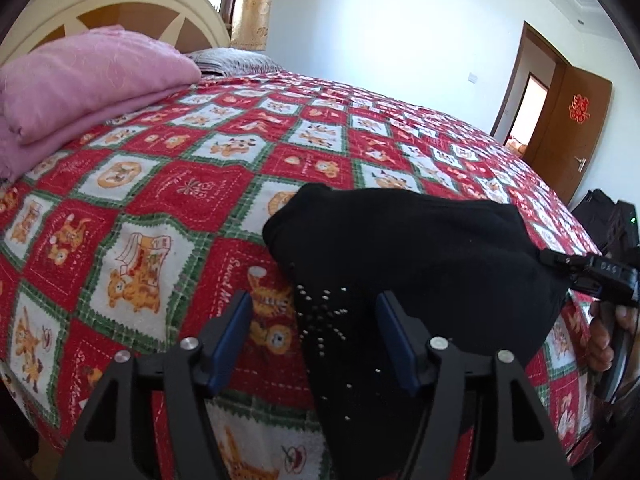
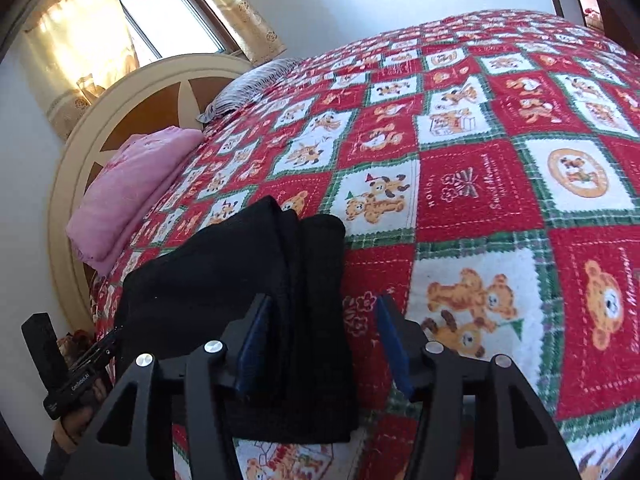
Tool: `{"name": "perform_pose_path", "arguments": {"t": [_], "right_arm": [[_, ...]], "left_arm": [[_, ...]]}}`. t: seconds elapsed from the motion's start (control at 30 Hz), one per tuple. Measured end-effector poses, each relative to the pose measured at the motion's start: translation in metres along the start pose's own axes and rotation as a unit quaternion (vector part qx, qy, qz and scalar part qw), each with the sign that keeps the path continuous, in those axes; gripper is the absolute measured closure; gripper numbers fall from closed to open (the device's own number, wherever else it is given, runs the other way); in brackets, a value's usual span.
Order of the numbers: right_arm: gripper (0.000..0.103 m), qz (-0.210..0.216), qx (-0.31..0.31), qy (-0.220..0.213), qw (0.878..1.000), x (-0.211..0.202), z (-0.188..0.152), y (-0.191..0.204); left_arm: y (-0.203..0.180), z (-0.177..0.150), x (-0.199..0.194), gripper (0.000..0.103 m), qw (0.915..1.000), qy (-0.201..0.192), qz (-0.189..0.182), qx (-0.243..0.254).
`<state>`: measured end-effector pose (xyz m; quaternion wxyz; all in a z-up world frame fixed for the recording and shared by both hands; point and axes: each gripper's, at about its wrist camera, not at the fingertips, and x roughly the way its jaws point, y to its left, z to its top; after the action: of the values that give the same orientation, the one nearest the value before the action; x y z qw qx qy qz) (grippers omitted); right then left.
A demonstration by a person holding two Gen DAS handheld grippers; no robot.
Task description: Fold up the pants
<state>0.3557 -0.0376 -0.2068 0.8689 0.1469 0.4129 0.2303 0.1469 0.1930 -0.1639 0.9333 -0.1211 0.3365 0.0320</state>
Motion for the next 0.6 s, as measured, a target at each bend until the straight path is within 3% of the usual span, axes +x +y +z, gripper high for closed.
{"name": "perform_pose_path", "arguments": {"t": [0.1, 0.23, 0.4, 0.6], "right_arm": [[0.047, 0.008, -0.013, 0.005, 1.000, -0.009, -0.008, 0.005], [0.047, -0.028, -0.022, 0.009, 0.999, -0.010, -0.017, -0.001], [0.045, -0.044, -0.039, 0.001, 0.998, -0.010, -0.019, 0.002], [0.044, -0.051, -0.034, -0.008, 0.998, -0.018, -0.020, -0.001]], "left_arm": [[-0.004, -0.001, 0.001, 0.028, 1.0000, -0.002, 0.005, 0.004], [-0.003, -0.003, 0.003, 0.025, 1.0000, -0.001, 0.008, 0.000], [0.000, -0.007, 0.007, 0.011, 0.9996, 0.003, 0.023, -0.014], [-0.008, -0.007, 0.000, 0.011, 0.9988, 0.004, 0.048, -0.009]]}}
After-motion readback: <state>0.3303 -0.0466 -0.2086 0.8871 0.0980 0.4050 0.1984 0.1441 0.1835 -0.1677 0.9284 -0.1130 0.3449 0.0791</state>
